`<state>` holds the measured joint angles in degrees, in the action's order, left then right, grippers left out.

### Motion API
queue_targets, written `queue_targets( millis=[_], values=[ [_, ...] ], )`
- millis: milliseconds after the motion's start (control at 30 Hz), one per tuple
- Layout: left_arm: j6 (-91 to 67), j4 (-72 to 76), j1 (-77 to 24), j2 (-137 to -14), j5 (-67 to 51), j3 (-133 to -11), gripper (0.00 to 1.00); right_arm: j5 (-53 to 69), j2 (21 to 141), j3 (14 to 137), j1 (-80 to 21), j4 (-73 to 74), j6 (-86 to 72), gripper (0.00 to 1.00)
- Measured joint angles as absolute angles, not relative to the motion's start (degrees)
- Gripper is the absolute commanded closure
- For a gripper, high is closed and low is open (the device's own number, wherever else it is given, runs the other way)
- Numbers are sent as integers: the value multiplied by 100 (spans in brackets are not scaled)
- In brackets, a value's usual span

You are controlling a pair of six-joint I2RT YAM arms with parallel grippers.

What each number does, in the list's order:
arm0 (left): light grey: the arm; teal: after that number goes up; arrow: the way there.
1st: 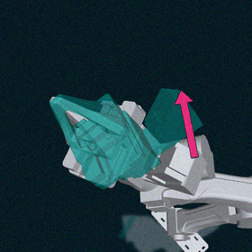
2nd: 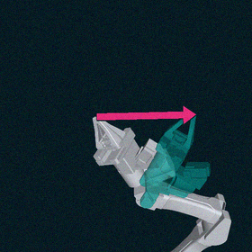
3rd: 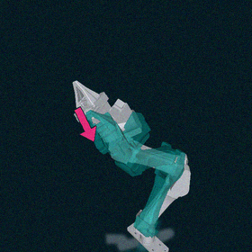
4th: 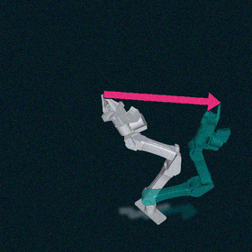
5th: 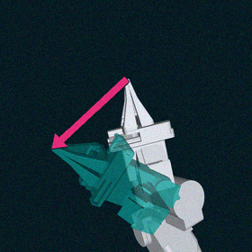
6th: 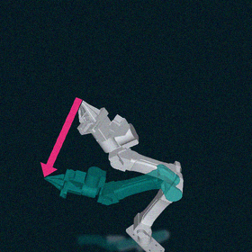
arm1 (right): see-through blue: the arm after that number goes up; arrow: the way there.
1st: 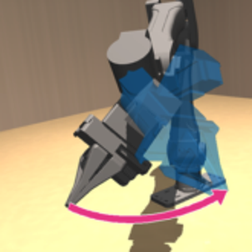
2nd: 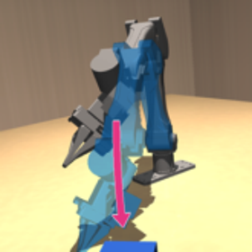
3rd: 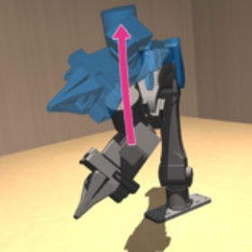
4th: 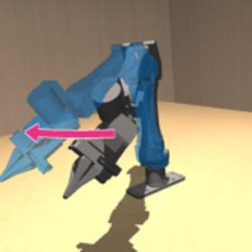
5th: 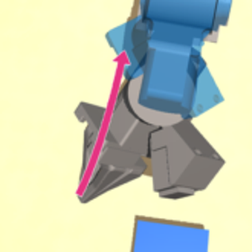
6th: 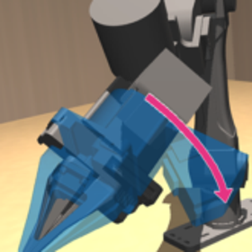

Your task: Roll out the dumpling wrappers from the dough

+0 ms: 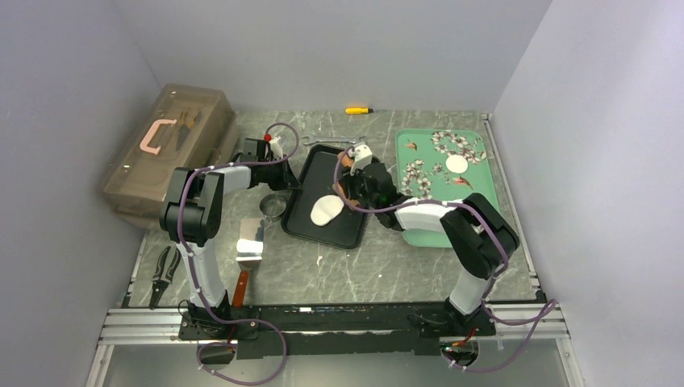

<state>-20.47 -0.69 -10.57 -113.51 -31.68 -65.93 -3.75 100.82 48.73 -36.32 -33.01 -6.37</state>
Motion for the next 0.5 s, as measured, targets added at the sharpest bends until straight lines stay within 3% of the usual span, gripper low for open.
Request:
queue_targets(
  millis=[233,500],
  values=[
    [-2047,-67,-1057,-11351,-3168,-6593,100,307,9817,5002,-4091,-3258,-919,100],
    [-2047,-67,-1057,-11351,-3168,-6593,100,624,10473,5000,-4010,-3806,-1577,100]
  ],
)
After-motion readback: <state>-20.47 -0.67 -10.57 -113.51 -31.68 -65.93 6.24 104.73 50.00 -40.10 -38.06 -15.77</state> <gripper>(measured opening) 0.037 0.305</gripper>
